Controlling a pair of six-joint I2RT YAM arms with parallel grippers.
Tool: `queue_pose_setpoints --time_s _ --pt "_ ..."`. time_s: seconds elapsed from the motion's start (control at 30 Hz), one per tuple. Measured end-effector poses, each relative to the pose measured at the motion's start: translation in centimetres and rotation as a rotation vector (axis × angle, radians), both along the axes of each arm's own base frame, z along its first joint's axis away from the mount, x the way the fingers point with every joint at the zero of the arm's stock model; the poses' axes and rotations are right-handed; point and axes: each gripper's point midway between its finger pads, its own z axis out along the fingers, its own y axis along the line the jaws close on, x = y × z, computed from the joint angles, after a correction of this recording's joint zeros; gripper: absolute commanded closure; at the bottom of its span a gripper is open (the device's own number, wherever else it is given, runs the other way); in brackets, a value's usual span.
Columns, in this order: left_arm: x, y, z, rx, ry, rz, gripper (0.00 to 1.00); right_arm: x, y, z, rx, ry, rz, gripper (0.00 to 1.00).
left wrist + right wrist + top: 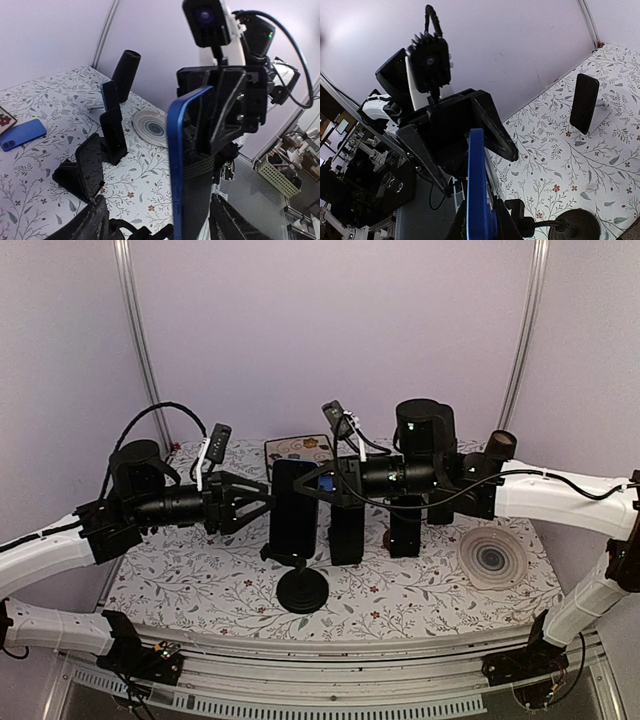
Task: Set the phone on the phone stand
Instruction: Pass from the right arm to the left
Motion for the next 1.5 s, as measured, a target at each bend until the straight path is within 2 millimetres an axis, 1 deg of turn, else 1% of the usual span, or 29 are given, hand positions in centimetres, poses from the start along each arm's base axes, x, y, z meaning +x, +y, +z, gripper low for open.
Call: queue_pose_setpoints --time_s 0.03,0.1,0.23,0.33,0.43,0.6,0.93,1.1,1.27,1.5 --pt "-0.4 -0.2 0.2 -0.01 0.0 -0.026 0.43 -0.2 0.0 -0.4 -0.008 0.002 0.006 0.98" --pt "-1.0 -0.4 0.8 -0.031 -0.012 -0.066 0.49 -0.3 0.0 -0.9 -0.02 -0.001 0.012 0.98" --pt "-2.1 -0.8 1.4 -0.053 -0.028 -0.138 0.53 -0.8 0.2 -1.0 -0.023 -0.012 0.024 0.98" --pt "-2.4 -1.2 1.2 -0.054 -0.023 -0.174 0.56 -1.3 0.2 -0.9 -0.021 -0.021 0.035 0.98" --pt "-2.7 -1.5 0.8 -0.047 -0.011 -0.204 0.63 -1.7 0.4 -0.9 -0.015 -0.027 0.044 0.98" --pt "-3.2 -1.7 0.9 -0.053 -0.013 -0.236 0.68 -2.1 0.6 -0.6 -0.001 -0.036 0.057 0.98" --pt "-4.0 -2.0 0.7 -0.055 -0.004 -0.302 0.7 -2.6 0.9 0.1 0.027 -0.065 0.072 0.98" --pt "-4.5 -2.1 0.9 -0.066 0.001 -0.328 0.79 -3.3 1.2 0.3 0.034 -0.084 0.088 0.98" --pt "-4.6 -2.3 0.8 -0.071 0.005 -0.349 0.8 -3.6 1.3 0.4 0.036 -0.092 0.091 0.98" --pt "-4.7 -2.4 0.8 -0.078 0.013 -0.364 0.96 -3.8 1.5 0.5 0.039 -0.109 0.094 0.98"
